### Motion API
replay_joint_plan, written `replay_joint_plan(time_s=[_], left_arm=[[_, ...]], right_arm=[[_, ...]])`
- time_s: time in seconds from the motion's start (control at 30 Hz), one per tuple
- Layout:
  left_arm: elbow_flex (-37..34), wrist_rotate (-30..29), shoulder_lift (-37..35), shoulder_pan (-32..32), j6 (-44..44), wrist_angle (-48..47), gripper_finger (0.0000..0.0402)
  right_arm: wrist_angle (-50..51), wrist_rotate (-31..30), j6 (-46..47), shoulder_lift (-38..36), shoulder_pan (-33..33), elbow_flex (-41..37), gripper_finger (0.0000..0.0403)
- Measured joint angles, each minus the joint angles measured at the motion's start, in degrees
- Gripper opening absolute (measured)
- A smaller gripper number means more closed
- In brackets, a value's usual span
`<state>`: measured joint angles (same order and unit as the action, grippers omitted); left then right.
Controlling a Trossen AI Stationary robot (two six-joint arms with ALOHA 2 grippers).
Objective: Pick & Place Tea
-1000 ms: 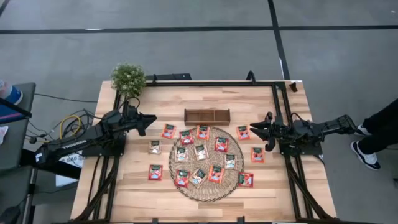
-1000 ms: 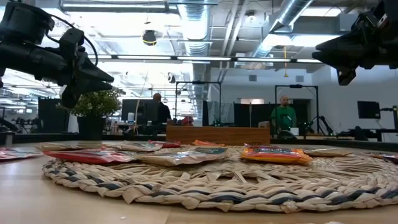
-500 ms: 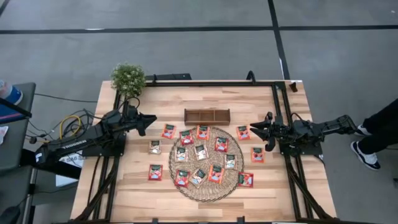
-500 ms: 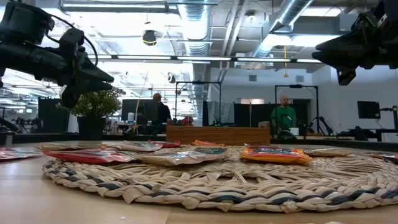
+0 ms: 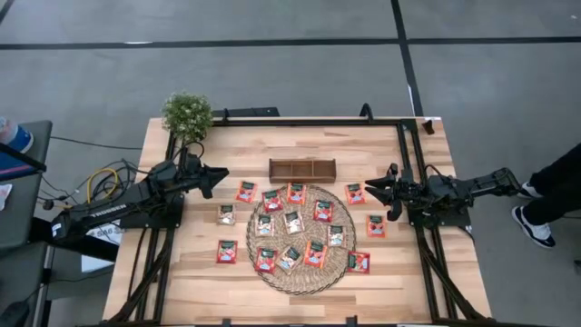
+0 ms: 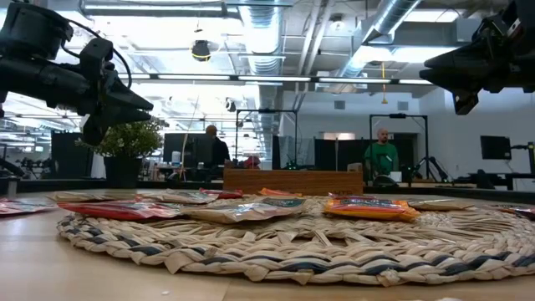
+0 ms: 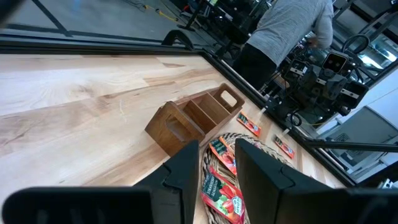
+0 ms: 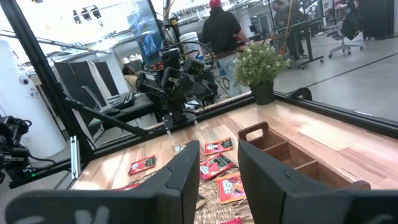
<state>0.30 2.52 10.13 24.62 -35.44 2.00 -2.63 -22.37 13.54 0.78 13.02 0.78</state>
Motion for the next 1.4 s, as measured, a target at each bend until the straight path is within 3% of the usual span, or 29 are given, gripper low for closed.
replay_joint_plan(time_s=[1.23,1.4], left_arm=[[0.0,0.0,0.0,0.0,0.0,0.0,0.0095],[0.0,0.0,0.0,0.0,0.0,0.0,0.0095]], right_arm=[[-1.0,-0.1,0.0,0.0,0.0,-0.2,0.0103],[-4.7,-0.5,0.1,0.0,0.0,-0.2,0.0103]])
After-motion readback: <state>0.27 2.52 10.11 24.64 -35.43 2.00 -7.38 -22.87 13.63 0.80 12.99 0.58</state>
